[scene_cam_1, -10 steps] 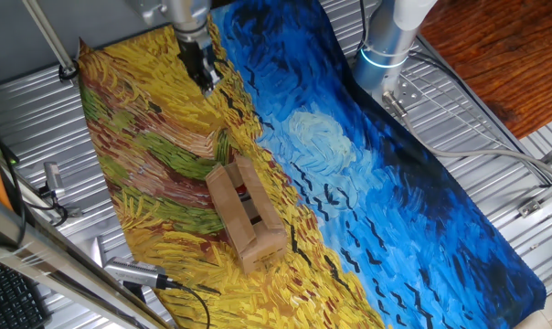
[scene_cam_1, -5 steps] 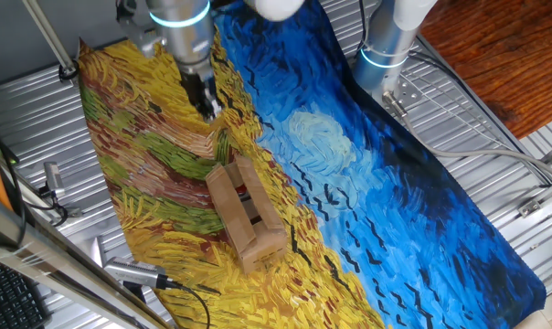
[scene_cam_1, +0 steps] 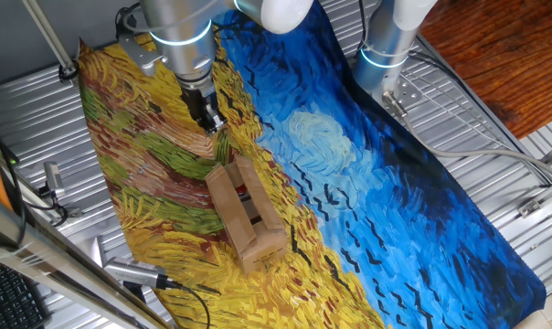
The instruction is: Open a box
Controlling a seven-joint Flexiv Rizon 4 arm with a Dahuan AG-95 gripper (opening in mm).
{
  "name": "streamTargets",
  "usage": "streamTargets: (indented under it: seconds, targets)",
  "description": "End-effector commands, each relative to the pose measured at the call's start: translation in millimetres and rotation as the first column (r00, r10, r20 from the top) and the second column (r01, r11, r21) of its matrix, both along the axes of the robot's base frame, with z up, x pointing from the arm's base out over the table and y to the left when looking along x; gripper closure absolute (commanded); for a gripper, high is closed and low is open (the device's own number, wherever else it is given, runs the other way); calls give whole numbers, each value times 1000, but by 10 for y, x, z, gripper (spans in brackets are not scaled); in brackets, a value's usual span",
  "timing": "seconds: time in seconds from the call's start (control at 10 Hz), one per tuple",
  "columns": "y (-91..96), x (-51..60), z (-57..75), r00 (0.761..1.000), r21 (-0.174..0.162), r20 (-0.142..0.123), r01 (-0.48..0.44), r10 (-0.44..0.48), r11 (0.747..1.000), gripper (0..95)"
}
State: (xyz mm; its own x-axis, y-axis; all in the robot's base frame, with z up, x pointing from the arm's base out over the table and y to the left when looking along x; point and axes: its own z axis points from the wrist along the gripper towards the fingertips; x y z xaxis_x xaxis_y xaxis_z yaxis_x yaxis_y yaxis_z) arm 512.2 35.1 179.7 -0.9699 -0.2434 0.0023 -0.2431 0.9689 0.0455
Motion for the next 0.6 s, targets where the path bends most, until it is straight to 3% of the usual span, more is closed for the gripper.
streamTargets:
  seconds: [0.1, 0.6]
  targets:
    - [-4, -11, -2, 999, 3, -7, -49, 49, 999, 950]
    - [-9, -15, -2, 999, 16, -12, -45, 45, 999, 950]
